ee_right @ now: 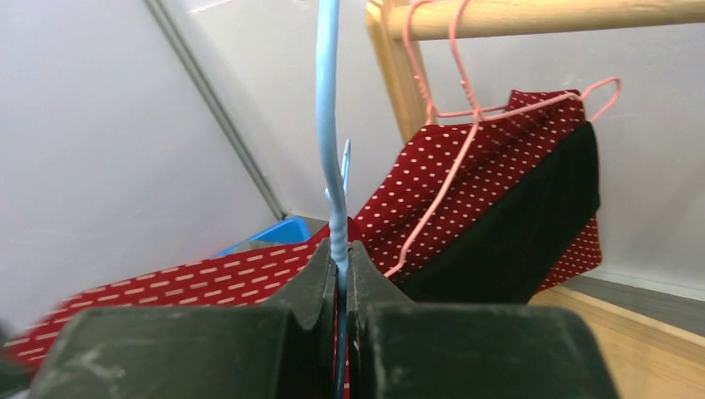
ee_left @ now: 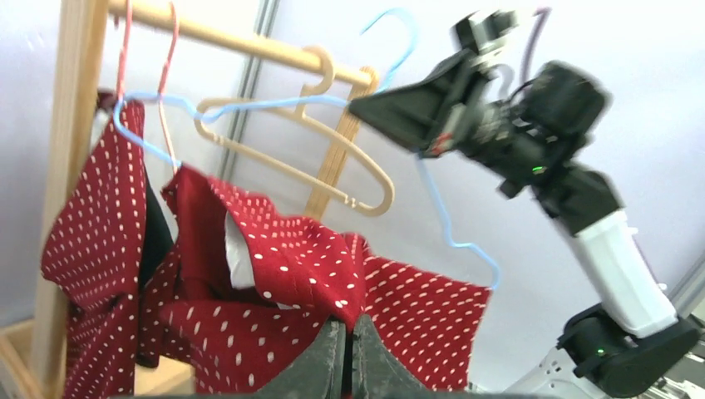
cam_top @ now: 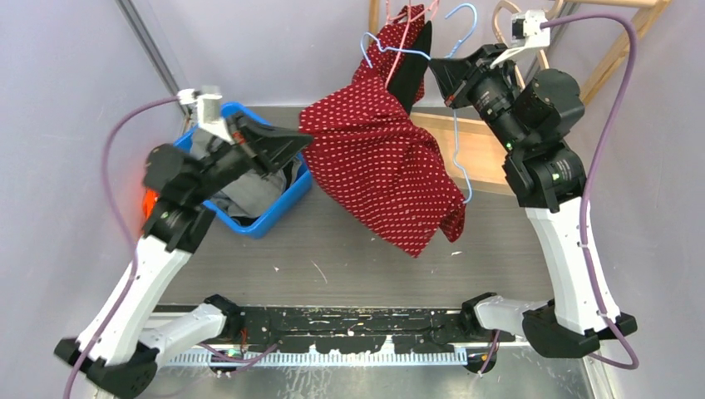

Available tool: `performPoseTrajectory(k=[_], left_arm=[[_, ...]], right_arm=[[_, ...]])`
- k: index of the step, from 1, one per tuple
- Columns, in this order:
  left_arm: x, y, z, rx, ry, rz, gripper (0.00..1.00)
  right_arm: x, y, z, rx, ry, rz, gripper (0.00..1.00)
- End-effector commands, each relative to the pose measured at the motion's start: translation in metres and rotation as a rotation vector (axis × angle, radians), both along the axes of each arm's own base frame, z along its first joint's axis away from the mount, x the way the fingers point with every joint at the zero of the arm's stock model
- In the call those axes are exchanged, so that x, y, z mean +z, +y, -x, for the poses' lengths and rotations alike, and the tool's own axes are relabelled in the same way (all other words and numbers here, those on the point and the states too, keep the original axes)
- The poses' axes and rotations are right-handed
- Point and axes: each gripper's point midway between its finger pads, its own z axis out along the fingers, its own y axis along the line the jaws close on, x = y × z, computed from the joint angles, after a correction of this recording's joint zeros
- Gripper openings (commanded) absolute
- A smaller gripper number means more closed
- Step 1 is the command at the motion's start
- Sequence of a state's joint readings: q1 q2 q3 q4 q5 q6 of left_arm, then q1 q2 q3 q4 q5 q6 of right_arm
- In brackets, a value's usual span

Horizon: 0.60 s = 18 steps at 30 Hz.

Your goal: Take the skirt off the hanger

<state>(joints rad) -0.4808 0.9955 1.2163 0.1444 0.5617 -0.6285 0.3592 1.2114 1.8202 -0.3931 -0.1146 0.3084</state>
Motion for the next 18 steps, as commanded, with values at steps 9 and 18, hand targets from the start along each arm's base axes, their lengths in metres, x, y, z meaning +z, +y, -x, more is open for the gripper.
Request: performPoseTrajectory(k=[9, 18], left_arm=[[0.049, 0.1, -0.023, 0.62, -0.138, -0.151, 0.0], [0.065, 0.168, -0.109, 1.127, -0.106, -0.368, 0.0]], right_arm=[[0.023, -0.05, -0.011, -0.28, -0.134, 0.013, 0.01], [0.024, -0.063, -0.002, -0.337, -0.155, 0.046, 0.01]])
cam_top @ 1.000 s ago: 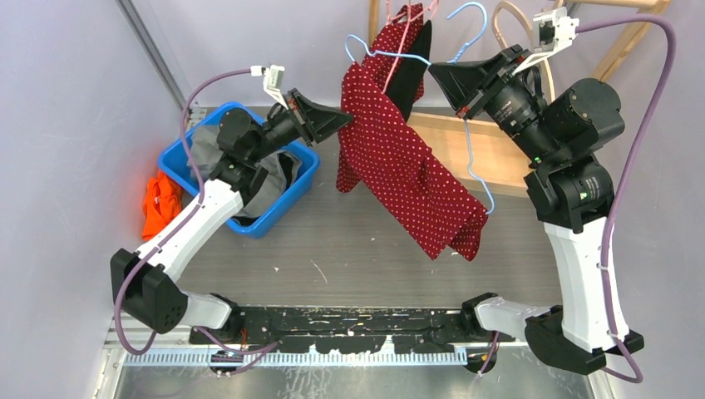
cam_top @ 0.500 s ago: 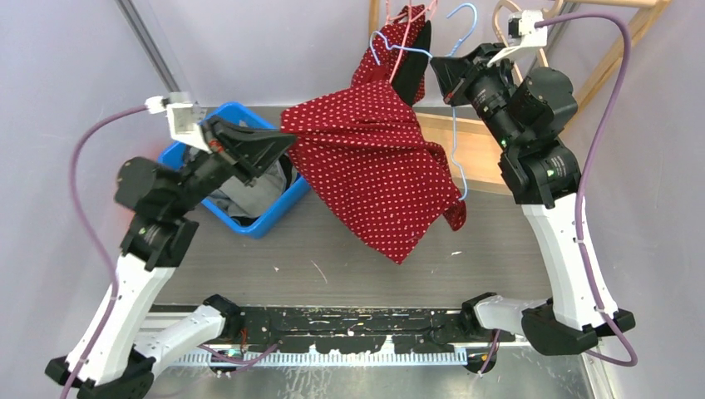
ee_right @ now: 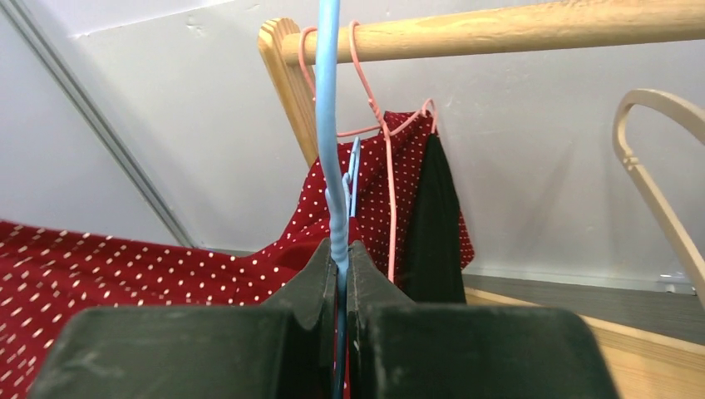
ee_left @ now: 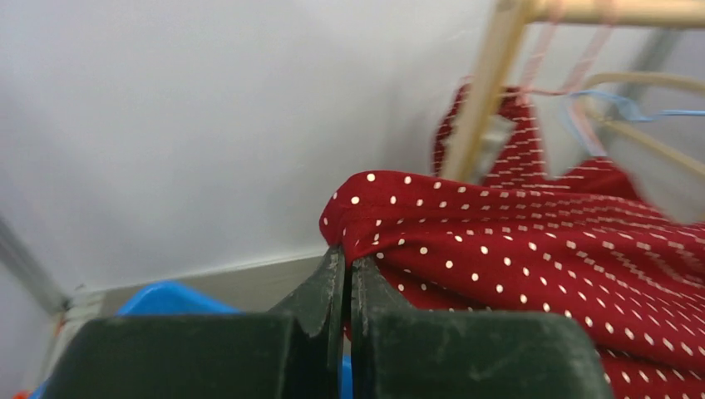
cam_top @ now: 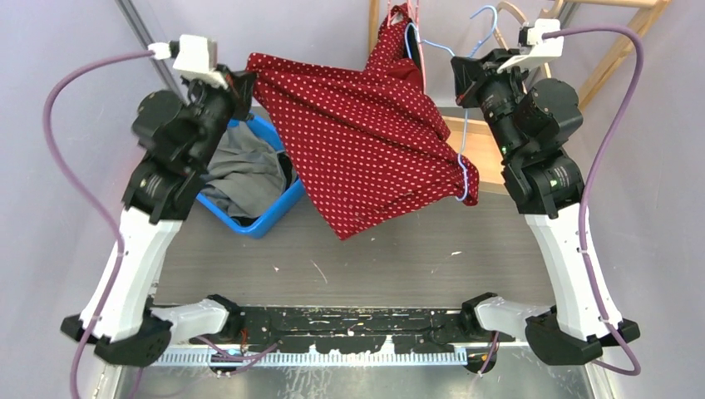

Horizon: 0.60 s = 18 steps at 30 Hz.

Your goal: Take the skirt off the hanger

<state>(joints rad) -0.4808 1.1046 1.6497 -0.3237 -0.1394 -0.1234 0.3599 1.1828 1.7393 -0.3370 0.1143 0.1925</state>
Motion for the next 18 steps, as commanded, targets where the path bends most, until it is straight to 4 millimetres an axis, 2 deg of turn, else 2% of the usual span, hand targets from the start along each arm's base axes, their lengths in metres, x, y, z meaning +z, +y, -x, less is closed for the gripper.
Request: performPoseTrajectory(k=[1, 4, 5, 6, 9, 15, 16, 18], left_arm=[[0.013, 0.065, -0.037, 0.361, 0.004, -0.094, 0.0], [0.01, 0.093, -0.052, 0.467, 0.033, -0.098, 0.0], [0.0, 0.1, -0.067, 0.487, 0.061, -0.103, 0.0], [-0.002, 0.107, -0.073, 0.494, 0.071, -0.093, 0.0], [0.002, 0.125, -0.08, 0.501, 0.071, -0.063, 0.0], [0.031, 0.139, -0.054, 0.537, -0.016, -0.064, 0.0], [0.042, 0.144, -0.038, 0.556, -0.047, -0.063, 0.0], [0.044, 0.155, -0.029, 0.608, -0.056, -0.089, 0.0]], right_arm=[[0.035, -0.026, 0.02, -0.097, -0.133, 0.007, 0.01], [0.033, -0.036, 0.024, -0.142, -0.136, 0.018, 0.01], [0.033, -0.038, 0.026, -0.151, -0.139, 0.022, 0.01], [0.031, -0.04, 0.025, -0.159, -0.14, 0.026, 0.01], [0.029, -0.041, 0.023, -0.173, -0.138, 0.034, 0.01], [0.02, -0.04, 0.01, -0.186, -0.122, 0.049, 0.01], [0.018, -0.039, 0.008, -0.186, -0.118, 0.051, 0.01], [0.015, -0.037, 0.005, -0.181, -0.112, 0.053, 0.01]])
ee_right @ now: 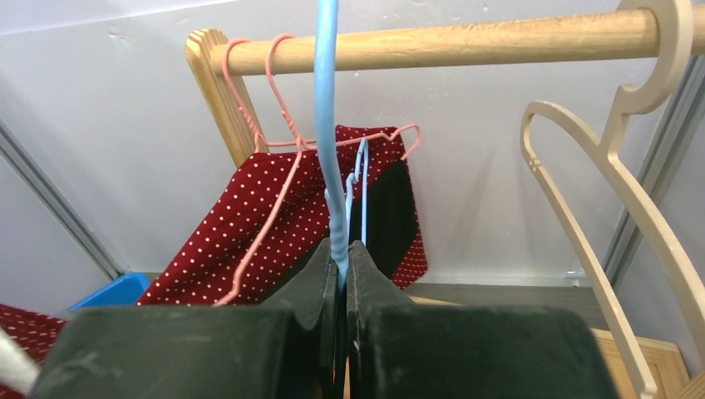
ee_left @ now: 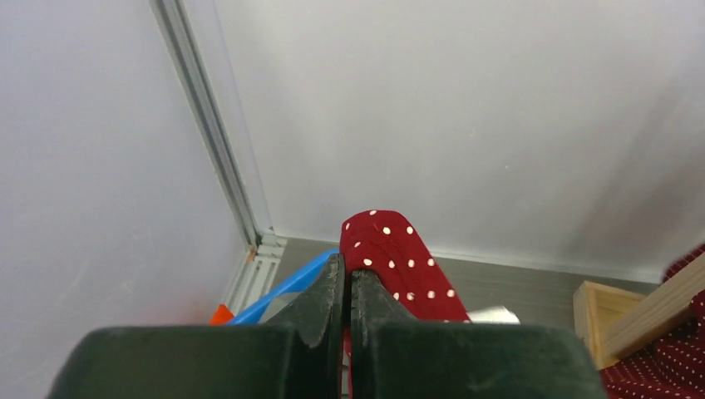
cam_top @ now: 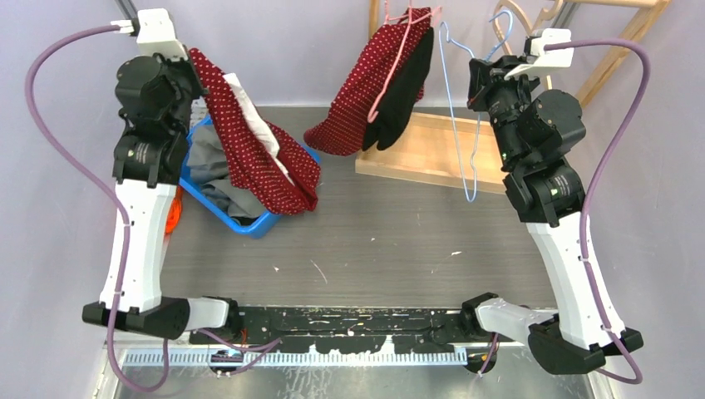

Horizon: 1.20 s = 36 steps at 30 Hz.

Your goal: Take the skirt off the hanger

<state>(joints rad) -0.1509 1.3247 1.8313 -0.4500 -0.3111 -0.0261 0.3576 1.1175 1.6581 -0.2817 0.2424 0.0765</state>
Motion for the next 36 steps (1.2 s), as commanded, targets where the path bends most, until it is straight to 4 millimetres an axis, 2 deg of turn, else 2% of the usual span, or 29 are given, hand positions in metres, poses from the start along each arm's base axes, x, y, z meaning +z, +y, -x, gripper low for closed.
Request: performPoseTrajectory(k=[1, 6, 7, 12, 14, 17, 22, 26, 30, 31, 32, 34, 36], left_arm=[[0.074, 0.029, 0.058, 0.109, -0.218, -0.053, 0.0], [0.083, 0.053, 0.057, 0.232, -0.206, -0.132, 0.0], [0.081, 0.055, 0.046, 0.248, -0.188, -0.146, 0.0], [0.082, 0.064, 0.025, 0.286, -0.175, -0.157, 0.0], [0.077, 0.067, 0.014, 0.297, -0.158, -0.161, 0.0], [0.054, 0.064, -0.008, 0.27, -0.112, -0.158, 0.0], [-0.009, 0.057, -0.049, 0.231, -0.032, -0.134, 0.0], [-0.065, 0.044, -0.072, 0.16, 0.058, -0.08, 0.0], [-0.138, 0.029, -0.074, 0.096, 0.154, 0.035, 0.0], [-0.16, 0.023, -0.075, 0.074, 0.182, 0.06, 0.0], [-0.192, 0.02, -0.073, 0.065, 0.234, 0.092, 0.0], [-0.233, 0.01, -0.069, 0.041, 0.303, 0.169, 0.0], [-0.264, -0.007, -0.065, -0.019, 0.341, 0.271, 0.0]], right_arm=[[0.016, -0.003, -0.004, -0.021, -0.066, -0.011, 0.01], [0.015, -0.002, -0.007, -0.023, -0.068, -0.011, 0.01], [0.015, -0.003, -0.008, -0.026, -0.068, -0.01, 0.01], [0.013, -0.006, -0.011, -0.05, -0.066, 0.001, 0.01], [0.012, -0.007, -0.012, -0.058, -0.065, 0.009, 0.01], [0.009, -0.008, -0.014, -0.067, -0.06, 0.02, 0.01], [0.005, -0.005, -0.019, -0.064, -0.054, 0.023, 0.01], [0.003, -0.005, -0.022, -0.068, -0.048, 0.03, 0.01], [0.0, -0.007, -0.022, -0.077, -0.041, 0.042, 0.01], [0.0, -0.007, -0.022, -0.081, -0.041, 0.046, 0.01], [0.0, -0.008, -0.022, -0.083, -0.04, 0.049, 0.01], [0.004, -0.009, -0.02, -0.084, -0.041, 0.058, 0.01], [0.007, -0.01, -0.019, -0.088, -0.043, 0.065, 0.01]])
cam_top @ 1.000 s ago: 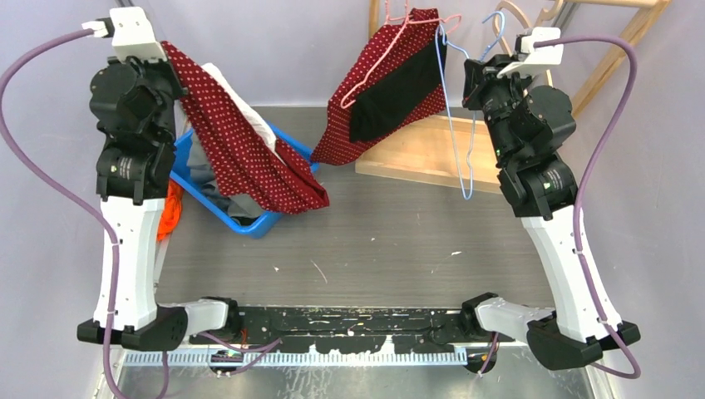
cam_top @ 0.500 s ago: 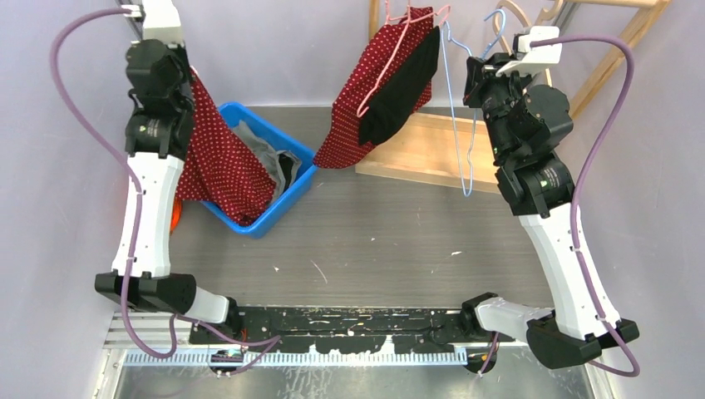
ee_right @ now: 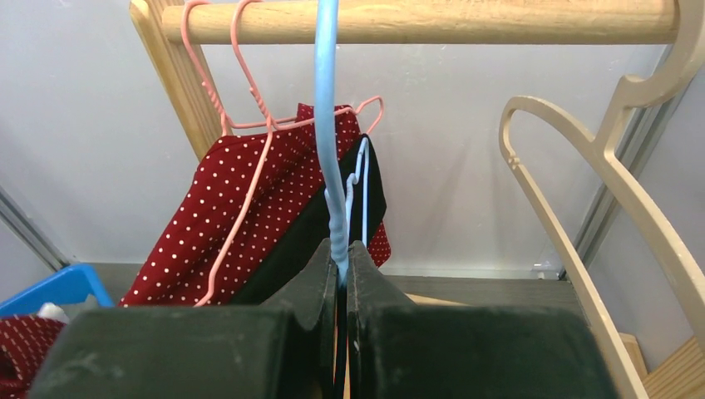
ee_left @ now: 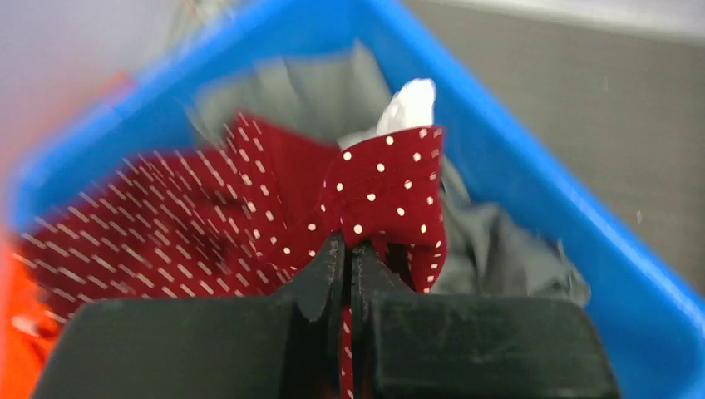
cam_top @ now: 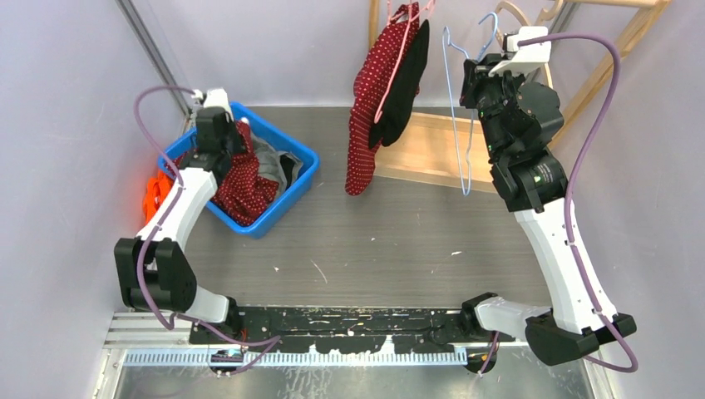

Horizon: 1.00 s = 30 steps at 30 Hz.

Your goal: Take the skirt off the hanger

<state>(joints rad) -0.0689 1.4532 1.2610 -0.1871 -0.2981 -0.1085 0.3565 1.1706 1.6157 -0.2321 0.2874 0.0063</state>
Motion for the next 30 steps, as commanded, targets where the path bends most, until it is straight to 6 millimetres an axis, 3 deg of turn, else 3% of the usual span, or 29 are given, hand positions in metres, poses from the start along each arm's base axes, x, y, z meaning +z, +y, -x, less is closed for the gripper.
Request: performPoseTrajectory(k=[1, 6, 8, 12, 14, 15, 20, 26, 30], left_arm=[[-0.022, -0.042, 0.002, -0.088, -0.078, 0.314, 0.0], [-0.052, -0.107, 0.005, -0.286, -0.011, 0.431, 0.0], [-0.061, -0.114, 0.008, -0.297, 0.019, 0.428, 0.03], [-0.066, -0.107, 0.008, -0.261, 0.036, 0.395, 0.25], [-0.056, -0.101, 0.008, -0.246, 0.019, 0.37, 0.43], [-0.048, -0.099, 0.009, -0.24, 0.005, 0.359, 0.47], [-0.008, -0.087, 0.019, -0.208, -0.058, 0.301, 0.51], [0.036, -0.079, 0.043, -0.209, -0.161, 0.278, 0.52], [0.047, -0.072, 0.059, -0.197, -0.193, 0.25, 0.57]], right_arm=[[0.033, -0.01, 0.011, -0.03, -0.088, -0.002, 0.01], [0.038, -0.012, 0.009, -0.041, -0.097, 0.014, 0.01], [0.038, -0.011, 0.007, -0.044, -0.095, 0.025, 0.01], [0.038, -0.019, 0.0, -0.096, -0.076, 0.05, 0.01], [0.04, -0.022, -0.002, -0.11, -0.079, 0.06, 0.01], [0.042, -0.023, -0.004, -0.118, -0.082, 0.063, 0.01], [0.045, -0.028, -0.02, -0.161, -0.084, 0.089, 0.01], [0.057, -0.033, -0.057, -0.208, -0.12, 0.105, 0.01], [0.067, -0.045, -0.081, -0.251, -0.157, 0.094, 0.01]])
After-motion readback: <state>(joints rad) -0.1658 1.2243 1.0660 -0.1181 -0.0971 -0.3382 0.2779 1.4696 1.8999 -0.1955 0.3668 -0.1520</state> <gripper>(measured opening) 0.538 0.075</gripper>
